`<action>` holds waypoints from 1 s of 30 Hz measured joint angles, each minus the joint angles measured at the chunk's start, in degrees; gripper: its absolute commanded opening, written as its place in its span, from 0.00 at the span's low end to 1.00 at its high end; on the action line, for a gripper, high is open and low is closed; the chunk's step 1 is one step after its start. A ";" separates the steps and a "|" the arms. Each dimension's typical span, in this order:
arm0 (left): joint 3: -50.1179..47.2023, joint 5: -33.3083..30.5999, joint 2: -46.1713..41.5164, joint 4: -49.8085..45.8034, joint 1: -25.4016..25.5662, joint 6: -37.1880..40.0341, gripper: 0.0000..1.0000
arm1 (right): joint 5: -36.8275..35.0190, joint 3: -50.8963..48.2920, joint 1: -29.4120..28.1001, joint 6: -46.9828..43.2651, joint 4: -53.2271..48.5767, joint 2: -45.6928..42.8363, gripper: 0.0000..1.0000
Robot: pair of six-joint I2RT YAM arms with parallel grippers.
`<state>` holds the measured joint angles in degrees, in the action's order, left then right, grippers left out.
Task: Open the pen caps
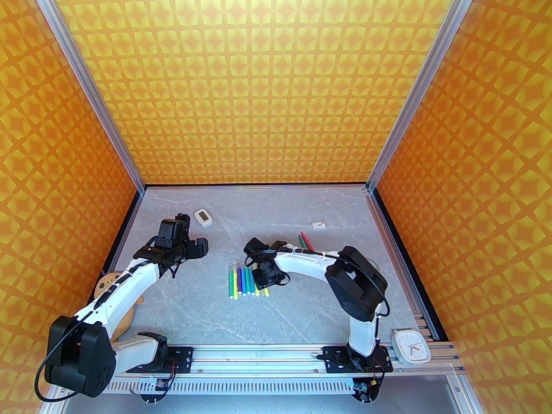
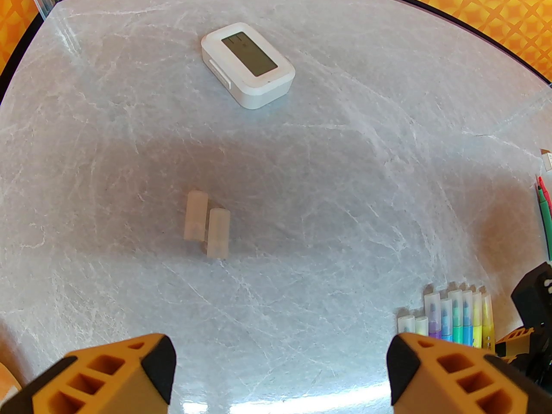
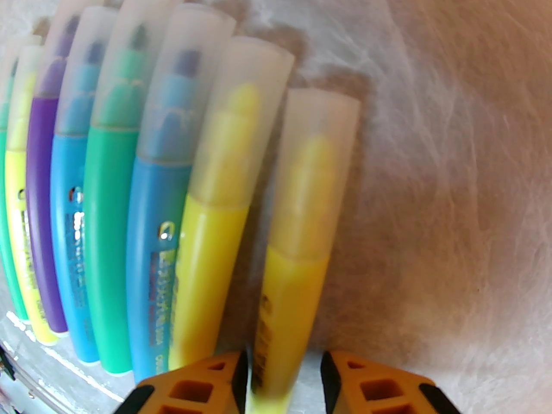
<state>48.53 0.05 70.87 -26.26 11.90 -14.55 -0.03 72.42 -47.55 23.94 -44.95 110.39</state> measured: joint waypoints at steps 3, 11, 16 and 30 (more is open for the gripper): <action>0.00 0.00 -0.79 -0.02 -0.04 0.09 0.85 | -0.39 1.57 -0.09 -0.79 -1.81 1.07 0.33; 0.00 0.00 -2.36 -0.04 -0.42 0.46 0.85 | -0.74 4.17 -0.07 -1.60 -4.66 2.95 0.29; 0.00 0.00 -2.36 -0.07 -0.42 0.48 0.86 | -0.90 4.50 -0.07 -1.64 -4.98 3.28 0.26; 0.00 0.00 -2.38 -0.61 -0.42 0.46 0.86 | -1.27 2.38 -0.07 -1.20 -2.69 1.92 0.15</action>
<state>48.53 0.05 68.49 -26.87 11.49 -14.09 -1.30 74.81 -47.62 22.74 -47.64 112.31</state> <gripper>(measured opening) 0.856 0.191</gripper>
